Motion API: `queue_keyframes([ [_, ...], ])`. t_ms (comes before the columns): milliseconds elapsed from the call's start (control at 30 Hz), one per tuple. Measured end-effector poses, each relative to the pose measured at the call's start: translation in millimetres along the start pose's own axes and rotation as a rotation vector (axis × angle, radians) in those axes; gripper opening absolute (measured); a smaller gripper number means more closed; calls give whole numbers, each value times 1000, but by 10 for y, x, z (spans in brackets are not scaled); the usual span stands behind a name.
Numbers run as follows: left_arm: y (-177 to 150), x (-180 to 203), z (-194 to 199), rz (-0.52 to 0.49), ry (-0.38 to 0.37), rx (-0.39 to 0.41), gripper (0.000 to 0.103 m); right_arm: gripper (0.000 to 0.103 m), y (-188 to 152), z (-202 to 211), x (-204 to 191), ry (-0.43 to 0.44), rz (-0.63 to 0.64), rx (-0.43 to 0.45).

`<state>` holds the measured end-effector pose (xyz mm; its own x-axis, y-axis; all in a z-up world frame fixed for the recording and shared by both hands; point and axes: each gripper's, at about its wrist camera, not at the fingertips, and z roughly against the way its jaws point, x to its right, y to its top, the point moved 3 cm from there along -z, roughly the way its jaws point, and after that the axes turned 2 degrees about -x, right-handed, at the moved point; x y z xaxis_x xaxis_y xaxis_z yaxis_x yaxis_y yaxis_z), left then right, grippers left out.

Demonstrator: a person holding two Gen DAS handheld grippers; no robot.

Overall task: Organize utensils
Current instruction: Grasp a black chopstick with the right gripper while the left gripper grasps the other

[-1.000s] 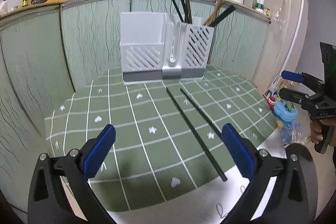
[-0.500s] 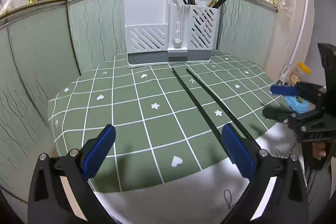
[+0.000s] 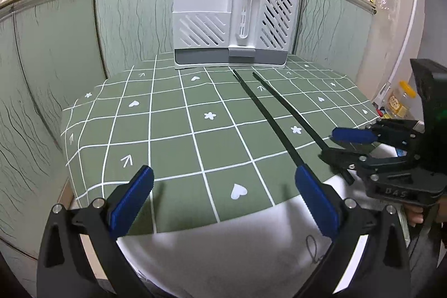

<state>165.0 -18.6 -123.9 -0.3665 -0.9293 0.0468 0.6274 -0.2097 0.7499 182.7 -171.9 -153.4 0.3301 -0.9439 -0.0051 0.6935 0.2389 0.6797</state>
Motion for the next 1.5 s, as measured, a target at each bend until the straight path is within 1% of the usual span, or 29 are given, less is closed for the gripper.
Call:
queue_keyframes([
  [100, 4, 9, 9, -1, 0, 3, 99, 26, -7, -14, -31, -5, 2, 4],
  [167, 8, 16, 16, -1, -3, 5, 99, 16, -8, -16, -37, 11, -12, 0],
  [200, 8, 26, 19, -2, -5, 6, 99, 15, -9, -22, -46, 27, -25, -7],
  [267, 10, 55, 18, -4, -7, 5, 99, 11, -4, -32, -47, 29, -39, -14],
  [367, 11, 98, 5, -9, -13, 1, 99, 6, 6, -41, -8, 57, -102, -29],
  [500, 12, 148, -8, -8, -24, -4, 99, 6, 7, -43, 13, 54, -141, -30],
  [733, 53, 243, -56, -8, -30, -14, 99, 6, -62, 16, 194, -9, -191, -23],
  [900, 53, 366, -188, -20, -13, -48, 99, 6, -138, 91, 366, -42, -213, -25],
  [967, 62, 417, -259, -19, -15, -65, 97, 6, -167, 120, 431, -63, -217, -24],
  [1033, 75, 454, -316, -21, -14, -80, 81, 6, -191, 137, 483, -73, -223, -25],
  [1067, 81, 469, -345, -26, -9, -89, 79, 6, -203, 146, 508, -79, -226, -26],
  [1133, 92, 506, -405, -32, -4, -103, 70, 6, -228, 161, 552, -97, -228, -28],
  [1167, 92, 512, -417, -34, -3, -106, 68, 6, -234, 165, 562, -99, -231, -26],
  [1200, 98, 528, -433, -42, 4, -106, 64, 6, -243, 166, 578, -107, -235, -26],
  [1233, 102, 542, -446, -53, 24, -104, 55, 6, -250, 158, 587, -113, -235, -30],
  [1267, 106, 543, -445, -55, 36, -100, 51, 6, -255, 154, 587, -114, -234, -30],
  [1333, 109, 533, -439, -50, 52, -97, 35, 6, -260, 151, 582, -122, -228, -28],
  [1367, 106, 526, -434, -49, 59, -94, 31, 6, -256, 150, 575, -128, -222, -30],
  [1433, 94, 506, -427, -54, 84, -88, 12, 6, -256, 150, 572, -131, -226, -32],
  [1467, 88, 480, -423, -50, 96, -86, 10, 6, -255, 151, 572, -133, -229, -32],
  [1500, 90, 453, -421, -39, 86, -87, 8, 6, -255, 150, 574, -135, -229, -31],
])
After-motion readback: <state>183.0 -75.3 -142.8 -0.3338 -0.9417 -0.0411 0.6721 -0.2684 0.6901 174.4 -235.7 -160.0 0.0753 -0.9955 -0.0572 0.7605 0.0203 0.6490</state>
